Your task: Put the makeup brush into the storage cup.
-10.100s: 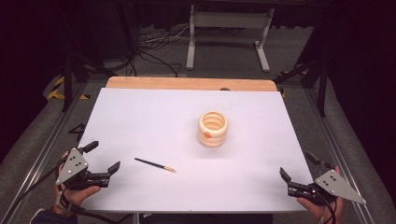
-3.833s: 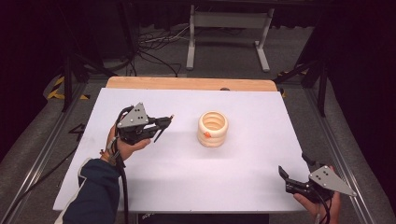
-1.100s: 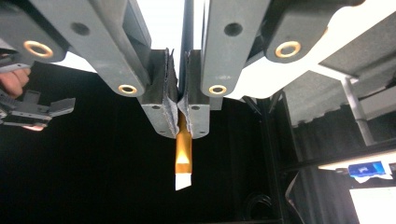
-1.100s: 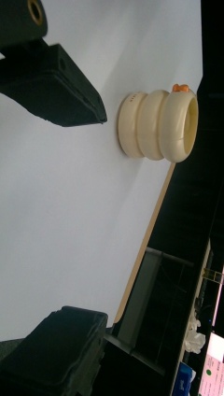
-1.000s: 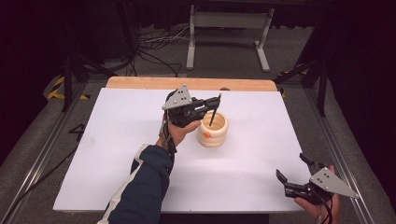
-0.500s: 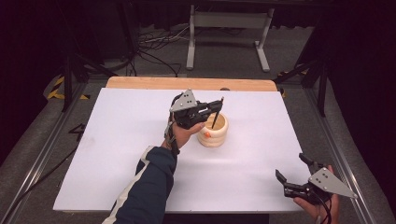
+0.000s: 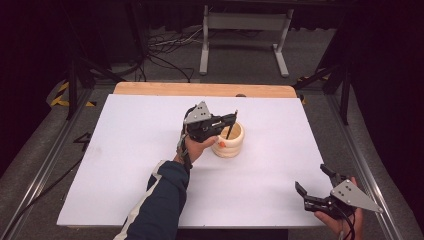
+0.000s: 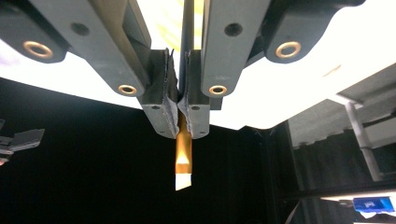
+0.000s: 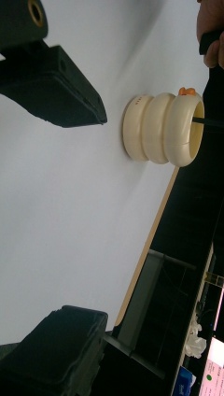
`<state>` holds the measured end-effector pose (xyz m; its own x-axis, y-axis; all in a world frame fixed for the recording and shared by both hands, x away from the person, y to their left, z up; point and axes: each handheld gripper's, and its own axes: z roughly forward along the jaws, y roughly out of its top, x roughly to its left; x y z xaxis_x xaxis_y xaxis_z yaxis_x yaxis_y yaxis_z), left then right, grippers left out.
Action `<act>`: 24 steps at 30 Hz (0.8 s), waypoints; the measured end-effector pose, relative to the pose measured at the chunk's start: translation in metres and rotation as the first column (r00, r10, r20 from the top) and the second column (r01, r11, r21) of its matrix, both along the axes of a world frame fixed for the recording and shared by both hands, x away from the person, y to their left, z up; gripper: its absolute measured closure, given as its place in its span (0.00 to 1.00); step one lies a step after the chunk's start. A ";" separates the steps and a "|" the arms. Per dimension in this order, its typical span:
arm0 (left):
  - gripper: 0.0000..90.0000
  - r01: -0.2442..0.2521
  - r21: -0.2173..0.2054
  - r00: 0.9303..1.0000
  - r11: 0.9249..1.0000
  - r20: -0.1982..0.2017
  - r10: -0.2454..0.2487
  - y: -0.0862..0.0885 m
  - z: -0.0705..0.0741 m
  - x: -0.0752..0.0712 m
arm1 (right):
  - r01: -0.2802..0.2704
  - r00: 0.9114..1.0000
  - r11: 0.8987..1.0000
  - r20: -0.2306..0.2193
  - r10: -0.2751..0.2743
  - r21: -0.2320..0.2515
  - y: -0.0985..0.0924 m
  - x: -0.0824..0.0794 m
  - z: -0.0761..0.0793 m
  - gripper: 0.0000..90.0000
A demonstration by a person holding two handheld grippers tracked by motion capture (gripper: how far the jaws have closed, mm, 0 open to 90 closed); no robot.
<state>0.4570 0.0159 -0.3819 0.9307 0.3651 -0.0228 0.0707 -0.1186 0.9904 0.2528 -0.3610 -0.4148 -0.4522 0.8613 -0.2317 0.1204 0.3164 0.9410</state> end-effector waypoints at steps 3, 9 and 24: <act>0.93 -0.003 -0.001 1.000 1.000 -0.006 0.003 0.002 -0.002 0.000 | -0.001 1.000 1.000 0.001 0.001 -0.003 0.000 0.000 0.000 0.07; 0.93 -0.008 -0.001 1.000 1.000 -0.006 0.008 0.003 -0.004 0.000 | -0.004 1.000 1.000 -0.002 0.004 -0.001 0.001 0.000 0.000 0.07; 0.90 -0.020 0.013 1.000 1.000 0.001 0.020 0.004 -0.001 -0.001 | -0.005 1.000 1.000 -0.001 0.005 0.000 0.001 0.000 0.000 0.07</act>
